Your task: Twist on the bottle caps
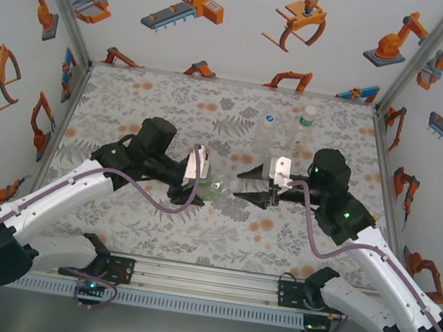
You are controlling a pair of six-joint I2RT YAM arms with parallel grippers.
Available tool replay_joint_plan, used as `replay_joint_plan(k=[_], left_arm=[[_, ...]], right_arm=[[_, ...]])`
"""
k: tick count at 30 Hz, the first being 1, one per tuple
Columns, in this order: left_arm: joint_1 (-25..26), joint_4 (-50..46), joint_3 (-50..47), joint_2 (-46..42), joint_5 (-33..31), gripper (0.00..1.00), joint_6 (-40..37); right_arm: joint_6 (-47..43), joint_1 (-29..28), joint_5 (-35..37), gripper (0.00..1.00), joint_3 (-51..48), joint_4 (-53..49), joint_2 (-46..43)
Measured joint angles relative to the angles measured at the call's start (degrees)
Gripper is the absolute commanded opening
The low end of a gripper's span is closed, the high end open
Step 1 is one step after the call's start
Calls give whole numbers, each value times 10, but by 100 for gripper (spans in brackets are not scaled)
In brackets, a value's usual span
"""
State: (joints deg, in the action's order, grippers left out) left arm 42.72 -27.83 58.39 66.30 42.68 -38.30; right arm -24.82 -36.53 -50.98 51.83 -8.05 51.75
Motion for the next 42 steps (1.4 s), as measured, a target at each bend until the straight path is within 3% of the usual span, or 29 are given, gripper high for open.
replay_joint_plan(k=[11,18,23,30,34,42], left_arm=[[0,-1,0,0,0,0,0],[-2,-2,0,-5,-28,0,3],[-2,9,-2,-12,-70,0,7],[0,35,-16,-24,-113,0,21],[0,34,-26,-24,-129,0,24],[0,30,-28,-26,-146,0,29]], right_arm=[[33,-1,6,0,-1,5,0],[203,-1,43,0,-33,83,1],[396,-3,123,0,-56,130,1],[670,-7,222,0,-58,110,11],[795,-6,234,0,-55,79,29],[920,9,202,0,-24,35,69]])
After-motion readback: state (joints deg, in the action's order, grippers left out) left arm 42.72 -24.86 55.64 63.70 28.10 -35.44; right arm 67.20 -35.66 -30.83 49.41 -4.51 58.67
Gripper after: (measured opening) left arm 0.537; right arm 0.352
